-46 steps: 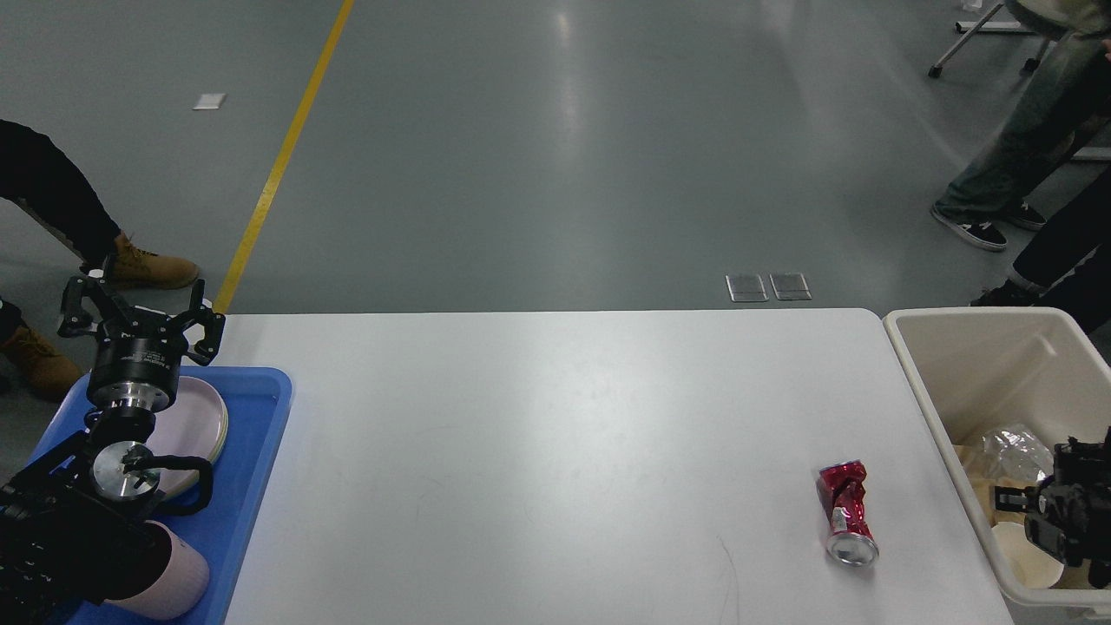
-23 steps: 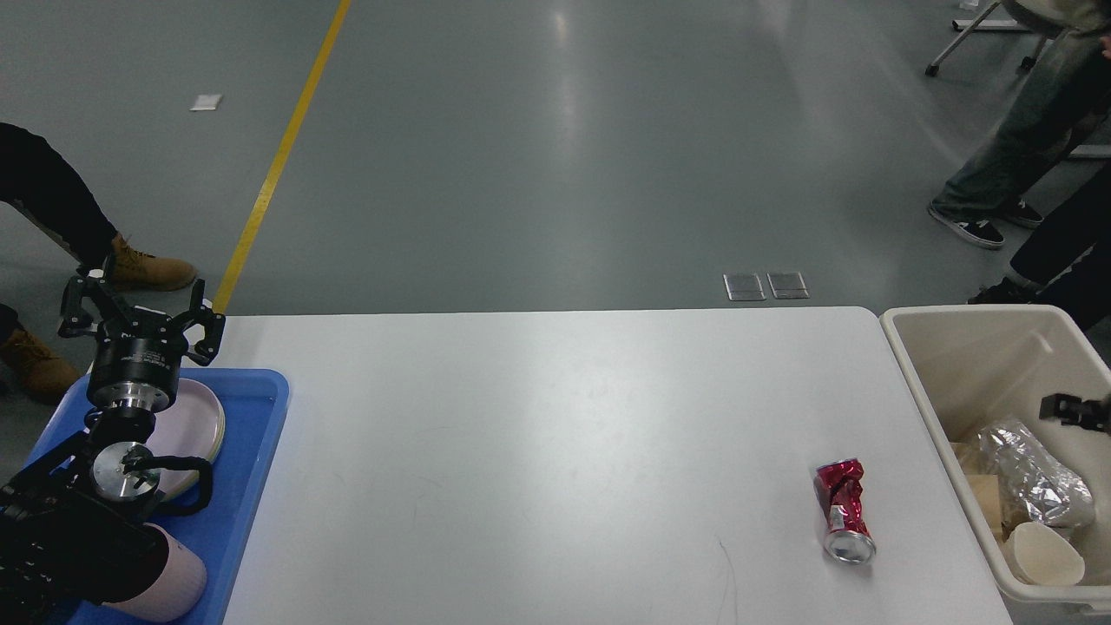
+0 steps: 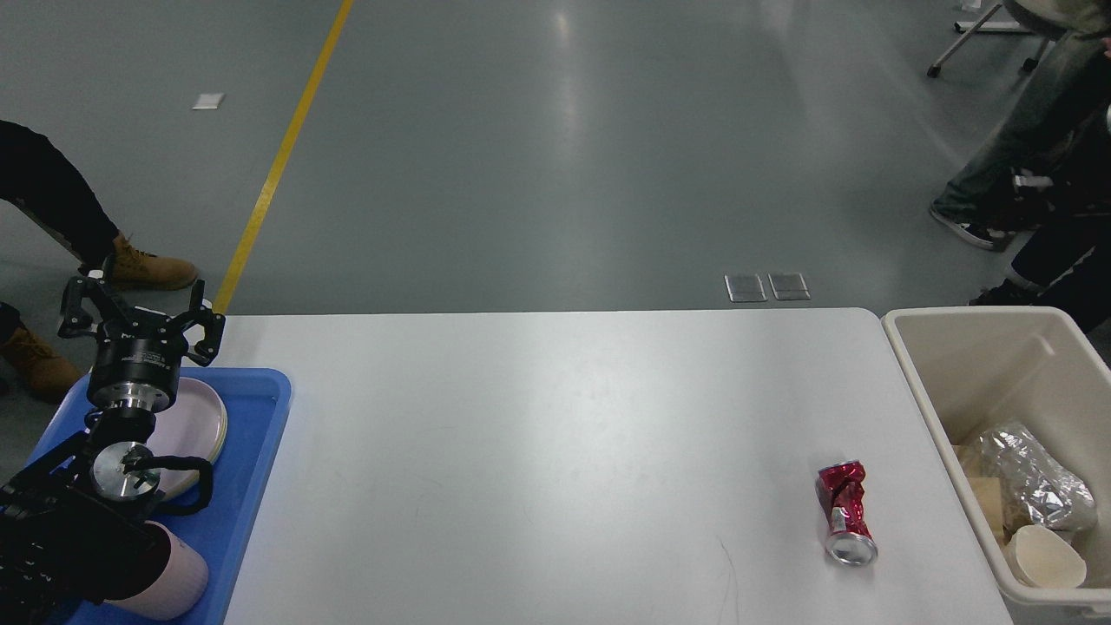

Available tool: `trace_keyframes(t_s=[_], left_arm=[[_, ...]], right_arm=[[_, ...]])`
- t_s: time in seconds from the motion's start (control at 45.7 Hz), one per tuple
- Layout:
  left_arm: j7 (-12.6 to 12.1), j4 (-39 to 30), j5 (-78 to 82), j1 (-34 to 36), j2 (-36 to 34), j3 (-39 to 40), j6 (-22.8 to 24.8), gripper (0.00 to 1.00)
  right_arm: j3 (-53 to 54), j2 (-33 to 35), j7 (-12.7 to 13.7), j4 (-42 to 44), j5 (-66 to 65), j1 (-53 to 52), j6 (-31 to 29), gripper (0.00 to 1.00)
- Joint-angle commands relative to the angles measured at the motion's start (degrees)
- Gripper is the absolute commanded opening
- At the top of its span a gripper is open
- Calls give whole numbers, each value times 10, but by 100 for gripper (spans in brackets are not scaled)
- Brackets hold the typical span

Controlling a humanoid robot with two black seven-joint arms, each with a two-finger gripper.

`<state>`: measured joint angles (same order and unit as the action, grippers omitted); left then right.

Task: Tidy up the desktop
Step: 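Raise the right gripper and bring it over the red can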

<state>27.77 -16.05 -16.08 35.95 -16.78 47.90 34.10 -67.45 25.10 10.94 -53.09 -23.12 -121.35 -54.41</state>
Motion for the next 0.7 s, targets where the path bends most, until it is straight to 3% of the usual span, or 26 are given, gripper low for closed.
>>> trace_keyframes(t_s=[0.0,0.307,0.504,0.679], left_arm=[[0,1,0,0,0,0,0,96],[0,0,0,0,0,0,0,96],[0,1,0,0,0,0,0,96],[0,1,0,0,0,0,0,96]], right_arm=[[18,-58,-1,-17,4,-47,-6,100],[146,-96,1,-60,5,-90,-6,100],[129,-84,3,-61,5,-86,-6,100],[95,-25,4,-85,4,-78,-6,100]])
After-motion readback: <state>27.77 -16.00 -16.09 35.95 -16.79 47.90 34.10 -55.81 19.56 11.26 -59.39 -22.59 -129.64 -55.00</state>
